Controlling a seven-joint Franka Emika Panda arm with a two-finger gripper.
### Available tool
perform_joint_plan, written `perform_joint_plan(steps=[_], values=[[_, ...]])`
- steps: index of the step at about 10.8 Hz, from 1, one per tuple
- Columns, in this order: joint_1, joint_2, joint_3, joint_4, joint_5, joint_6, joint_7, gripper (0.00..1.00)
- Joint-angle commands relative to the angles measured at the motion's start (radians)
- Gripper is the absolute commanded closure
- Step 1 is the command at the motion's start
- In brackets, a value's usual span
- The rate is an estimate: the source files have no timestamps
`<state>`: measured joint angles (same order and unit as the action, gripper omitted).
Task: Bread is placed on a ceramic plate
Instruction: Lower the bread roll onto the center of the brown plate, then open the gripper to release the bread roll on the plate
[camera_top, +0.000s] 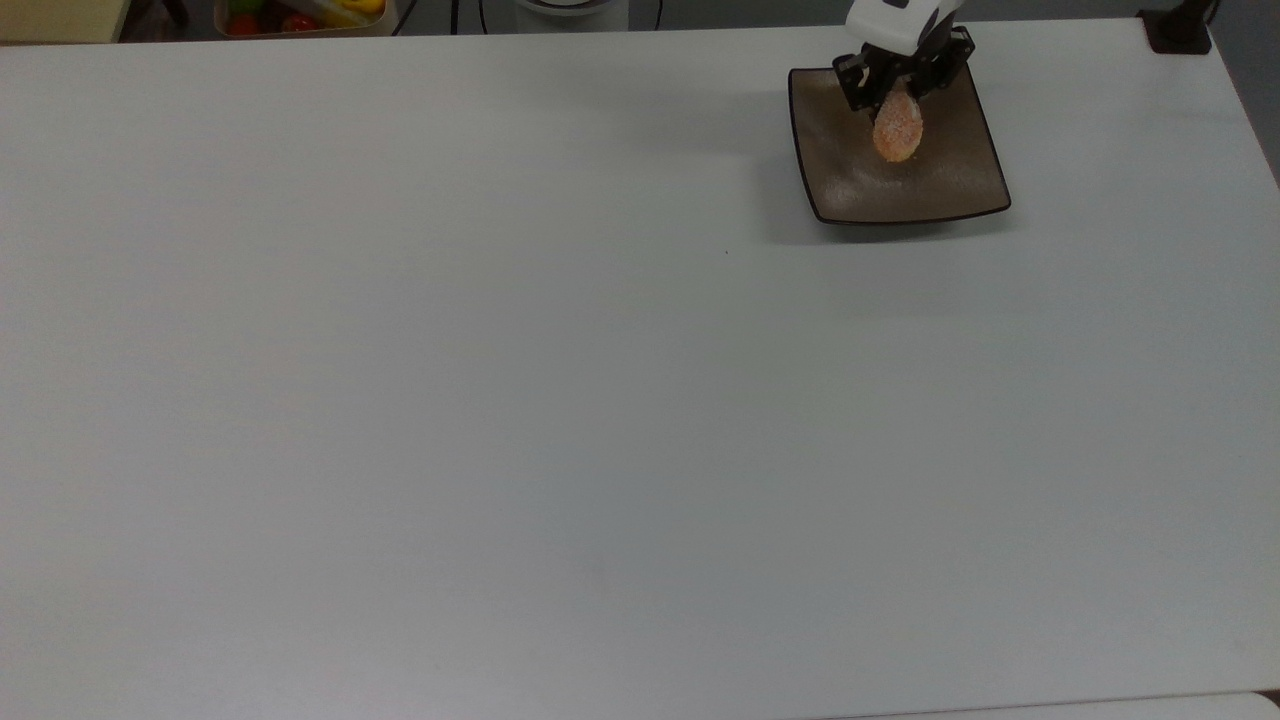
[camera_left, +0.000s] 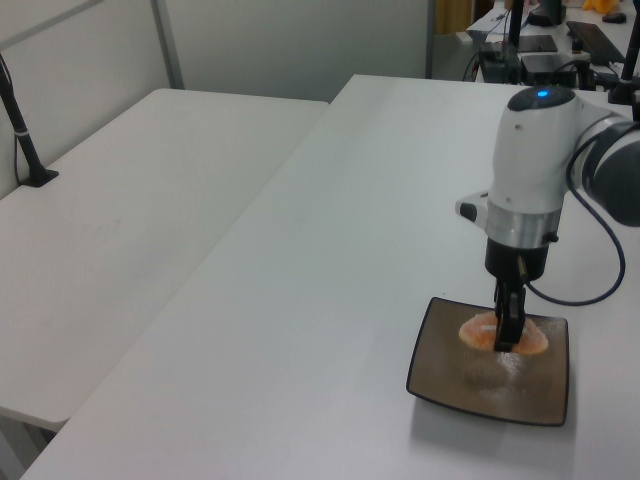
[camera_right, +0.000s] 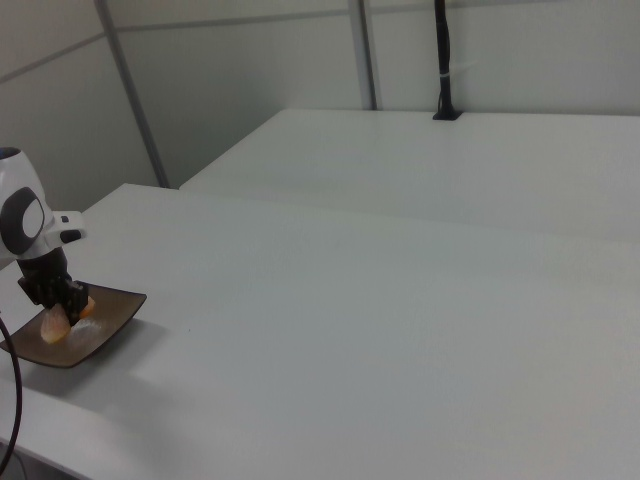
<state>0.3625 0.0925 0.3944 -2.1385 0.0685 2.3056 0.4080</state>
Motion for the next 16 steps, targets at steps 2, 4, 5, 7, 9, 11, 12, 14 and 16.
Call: perform_joint_plan(steps=[2,4,5,7,9,11,12,14,16], values=[[0.027,0.052,-0.008,-0.014,-0.029,0.057,0.017,0.68],[0.027,0.073,-0.008,-0.015,-0.049,0.089,0.026,0.65],[0.027,0.093,-0.008,-0.015,-0.074,0.093,0.038,0.62],[0.029,0.122,-0.008,-0.014,-0.108,0.110,0.072,0.38],[0.030,0.121,-0.008,-0.009,-0.108,0.107,0.074,0.00],[0.030,0.119,-0.008,-0.006,-0.108,0.104,0.077,0.00],[0.030,0.118,-0.008,0.002,-0.108,0.100,0.077,0.00],[0.029,0.098,-0.008,0.009,-0.108,0.095,0.075,0.00],[0.024,0.069,-0.009,0.043,-0.108,0.028,0.075,0.00]])
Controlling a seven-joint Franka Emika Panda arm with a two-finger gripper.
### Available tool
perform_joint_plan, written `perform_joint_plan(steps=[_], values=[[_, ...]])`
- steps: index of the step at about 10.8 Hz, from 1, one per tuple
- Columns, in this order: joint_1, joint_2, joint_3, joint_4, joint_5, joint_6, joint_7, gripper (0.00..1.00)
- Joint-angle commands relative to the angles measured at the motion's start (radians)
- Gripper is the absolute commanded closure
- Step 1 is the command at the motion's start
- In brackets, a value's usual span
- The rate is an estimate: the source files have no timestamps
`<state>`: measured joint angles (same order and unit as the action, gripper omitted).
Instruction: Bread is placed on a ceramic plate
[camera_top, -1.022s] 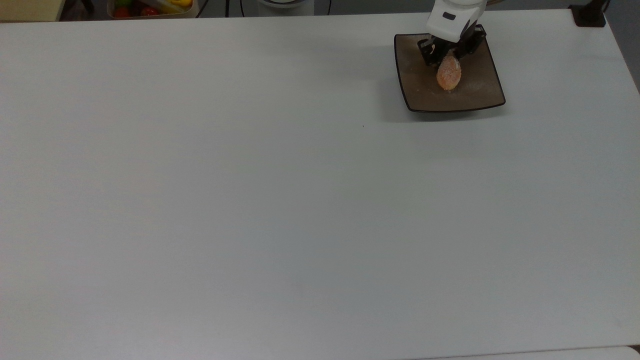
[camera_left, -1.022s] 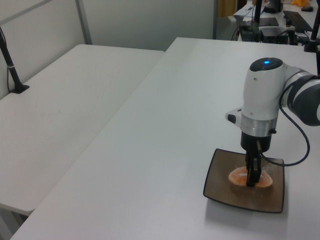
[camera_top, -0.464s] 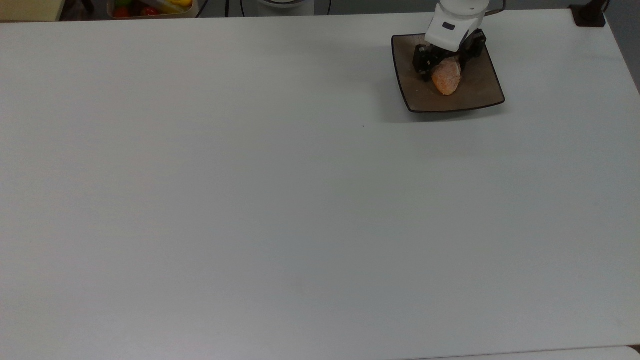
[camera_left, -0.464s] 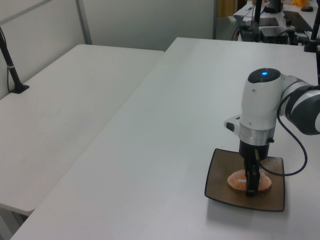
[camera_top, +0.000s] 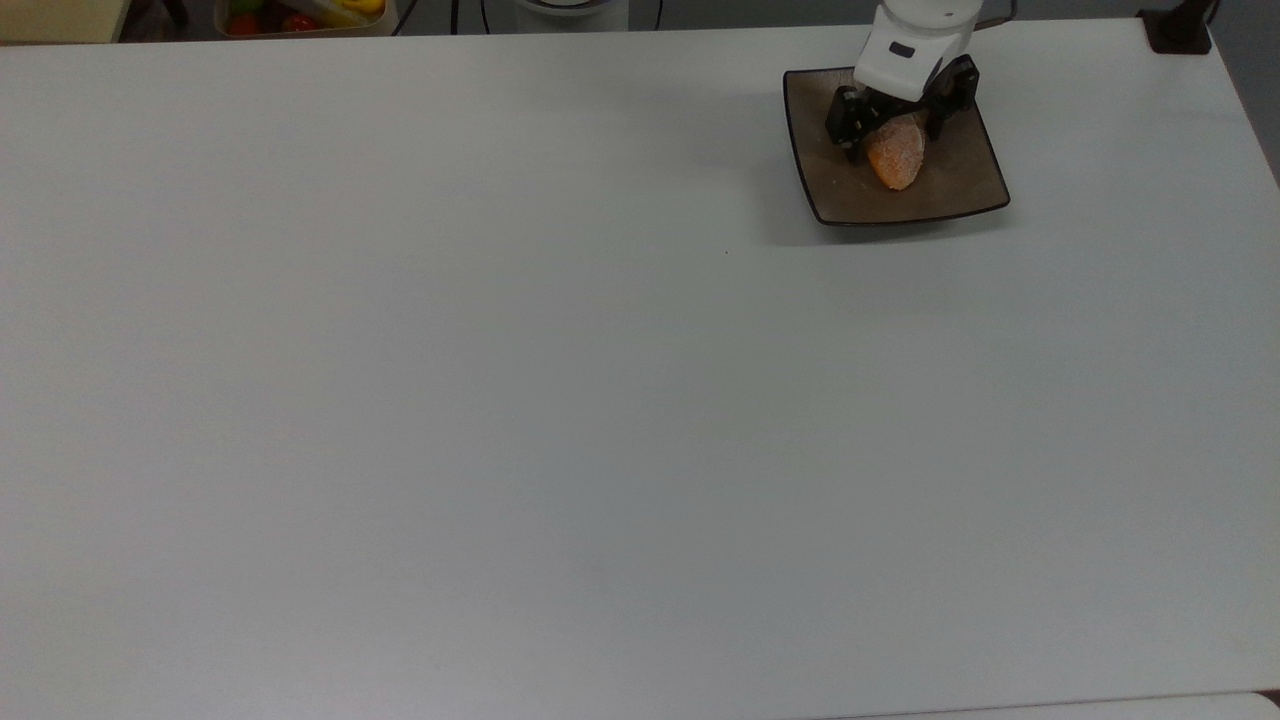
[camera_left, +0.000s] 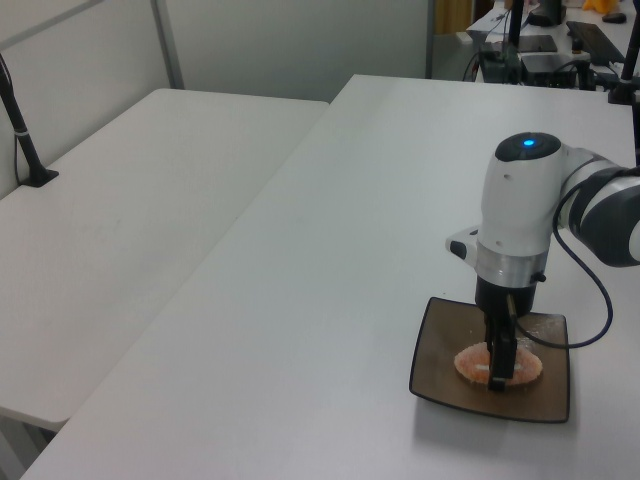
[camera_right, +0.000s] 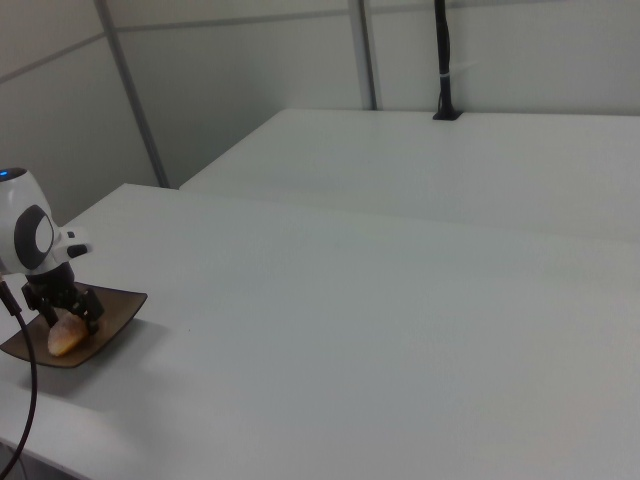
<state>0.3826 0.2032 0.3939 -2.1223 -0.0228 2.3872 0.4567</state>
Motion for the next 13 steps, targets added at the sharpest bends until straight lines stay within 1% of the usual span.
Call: perform_joint_plan(steps=[1,3,5,6,7,8,9,10,11,13], values=[[-0.002,-0.050,-0.010,0.065,-0.017,-0.113,0.026,0.00],[-0.011,-0.085,-0.015,0.105,-0.017,-0.186,0.026,0.00],[-0.036,-0.155,-0.018,0.114,-0.017,-0.244,0.026,0.00],[-0.050,-0.189,-0.020,0.134,-0.017,-0.309,0.028,0.00],[-0.063,-0.208,-0.021,0.180,-0.017,-0.397,0.028,0.00],[-0.074,-0.214,-0.041,0.235,-0.016,-0.481,0.031,0.00],[-0.073,-0.225,-0.088,0.289,-0.003,-0.550,0.030,0.00],[-0.073,-0.235,-0.127,0.323,0.000,-0.586,0.030,0.00],[-0.074,-0.251,-0.165,0.347,0.000,-0.600,0.030,0.00],[-0.074,-0.271,-0.242,0.364,0.001,-0.602,0.026,0.00]])
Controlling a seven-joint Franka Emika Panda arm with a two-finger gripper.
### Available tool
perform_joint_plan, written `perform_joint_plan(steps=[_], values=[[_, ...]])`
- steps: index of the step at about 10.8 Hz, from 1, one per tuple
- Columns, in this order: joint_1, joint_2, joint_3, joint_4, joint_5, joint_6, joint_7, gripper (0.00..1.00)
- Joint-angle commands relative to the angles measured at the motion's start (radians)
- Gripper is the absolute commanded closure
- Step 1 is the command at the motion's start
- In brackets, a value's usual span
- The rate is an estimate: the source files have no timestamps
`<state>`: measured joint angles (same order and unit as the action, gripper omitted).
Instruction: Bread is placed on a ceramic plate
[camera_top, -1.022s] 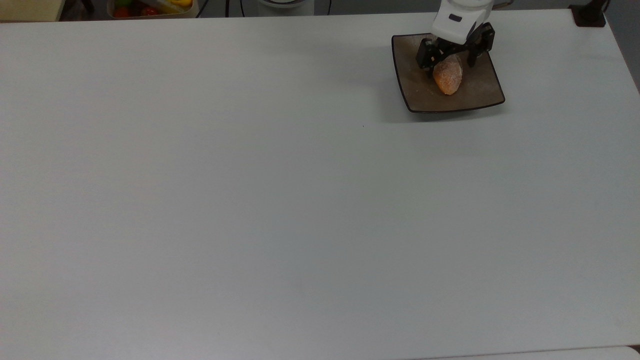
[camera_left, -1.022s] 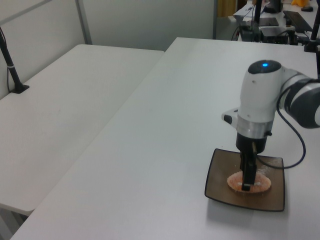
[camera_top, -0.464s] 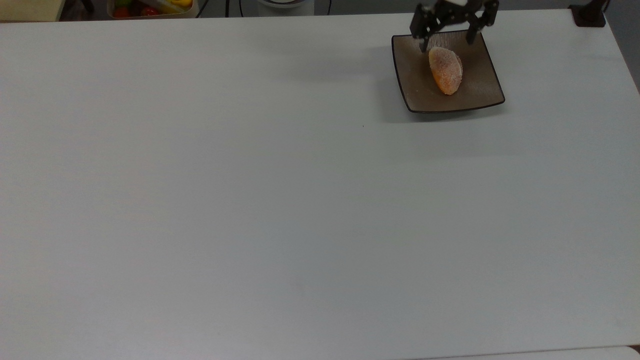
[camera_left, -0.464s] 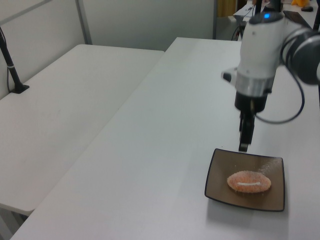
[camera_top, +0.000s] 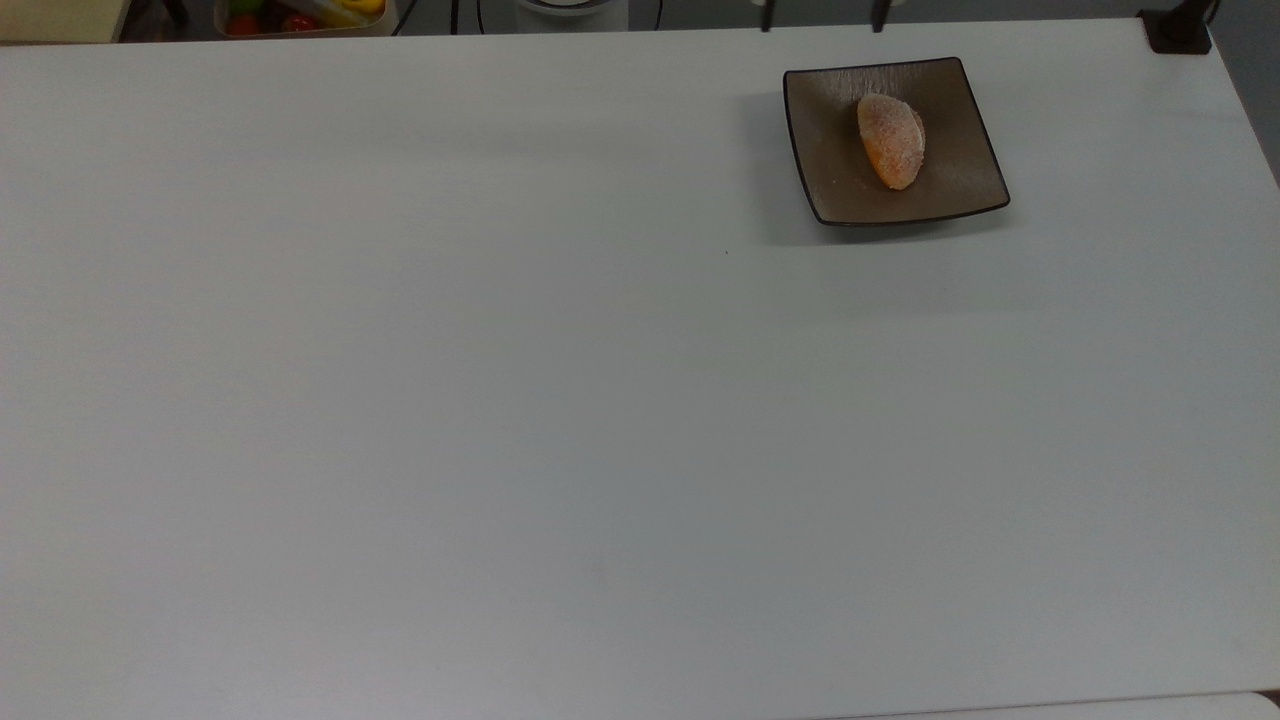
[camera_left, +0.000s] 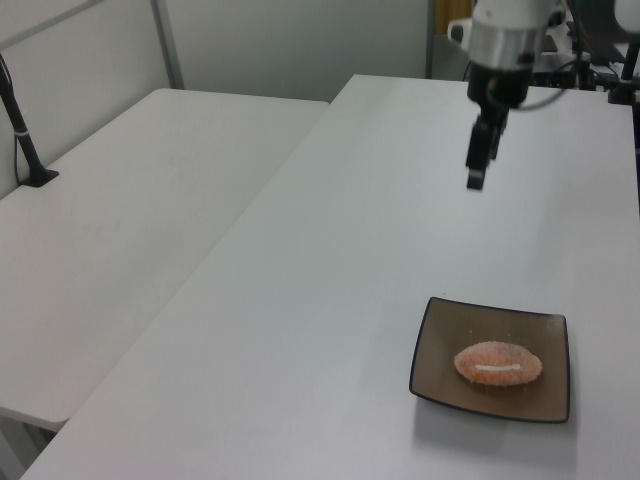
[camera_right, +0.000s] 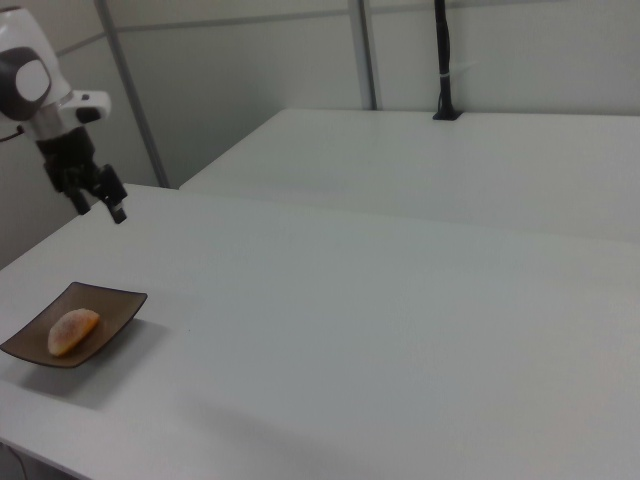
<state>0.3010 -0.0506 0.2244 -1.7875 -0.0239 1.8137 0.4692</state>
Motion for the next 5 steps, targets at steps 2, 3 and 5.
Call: perform_joint_plan(steps=[2,3,5], values=[[0.007,-0.023,-0.134,0.031,0.002,-0.028,0.005,0.00],[0.004,-0.021,-0.155,0.031,0.002,-0.028,-0.015,0.00],[-0.028,-0.021,-0.178,0.031,0.002,-0.027,-0.113,0.00]])
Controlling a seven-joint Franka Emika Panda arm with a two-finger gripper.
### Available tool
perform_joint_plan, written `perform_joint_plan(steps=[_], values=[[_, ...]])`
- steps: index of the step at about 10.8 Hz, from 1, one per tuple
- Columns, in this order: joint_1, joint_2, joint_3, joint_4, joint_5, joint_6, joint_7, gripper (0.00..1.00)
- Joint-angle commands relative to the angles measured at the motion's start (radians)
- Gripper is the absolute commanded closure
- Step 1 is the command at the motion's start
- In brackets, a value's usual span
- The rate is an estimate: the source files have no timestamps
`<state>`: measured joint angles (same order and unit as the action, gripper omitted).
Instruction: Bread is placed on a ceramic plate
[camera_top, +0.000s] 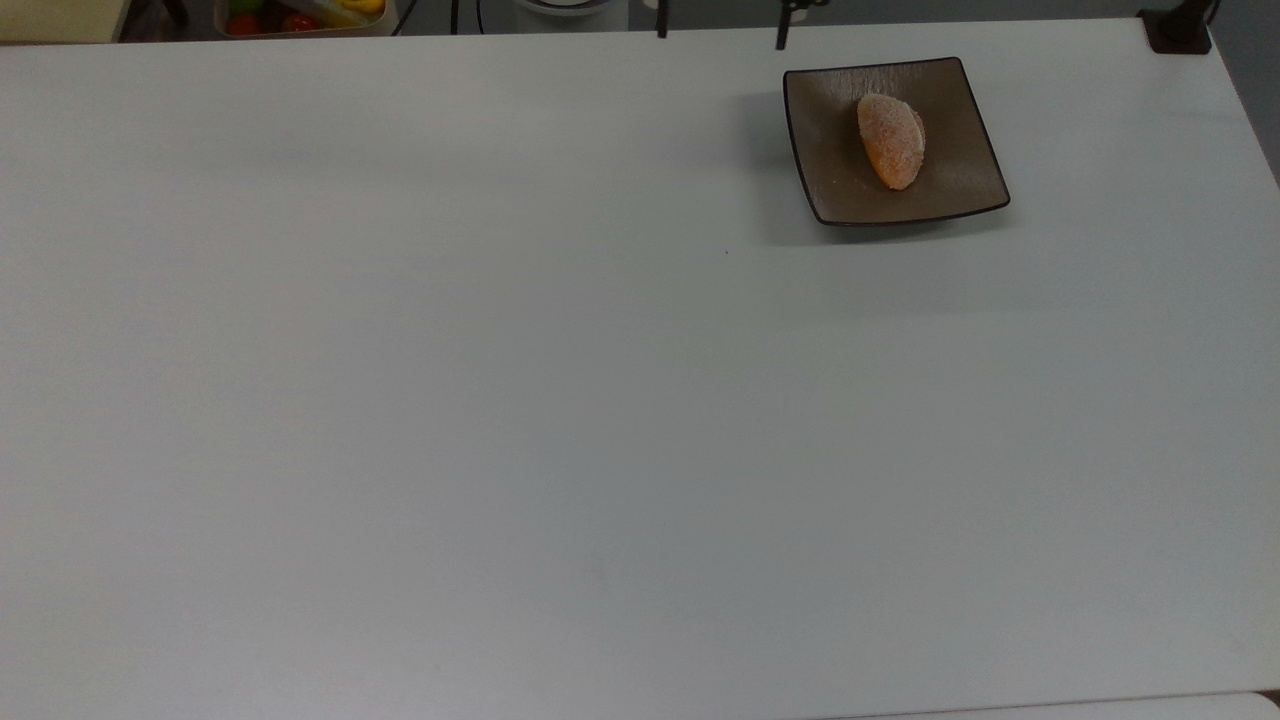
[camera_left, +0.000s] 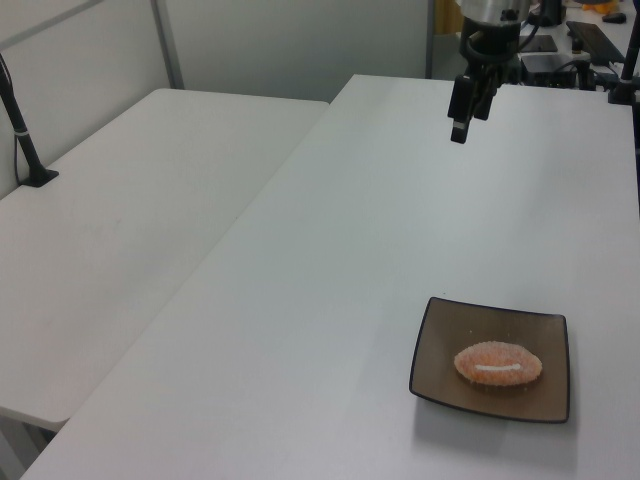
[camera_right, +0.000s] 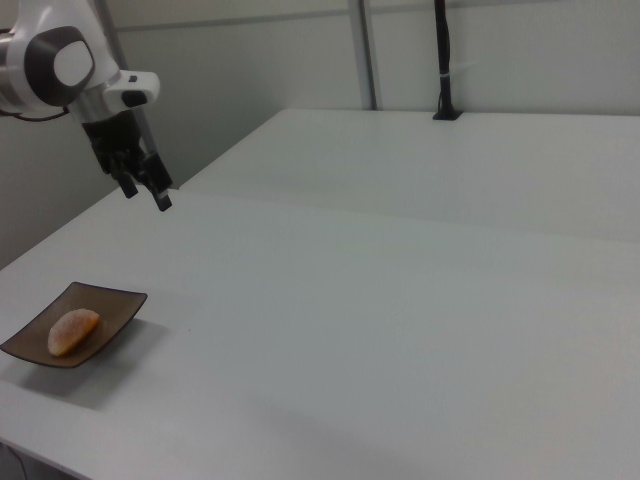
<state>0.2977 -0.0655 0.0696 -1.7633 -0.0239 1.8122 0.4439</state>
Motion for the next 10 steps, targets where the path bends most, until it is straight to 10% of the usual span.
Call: perform_joint_plan(steps=[1,6,10], values=[[-0.047,-0.007,-0.025,0.007,0.004,-0.024,-0.152,0.00],[-0.111,-0.008,-0.063,0.010,0.133,-0.024,-0.479,0.00],[-0.124,-0.010,-0.065,0.010,0.121,-0.028,-0.482,0.00]])
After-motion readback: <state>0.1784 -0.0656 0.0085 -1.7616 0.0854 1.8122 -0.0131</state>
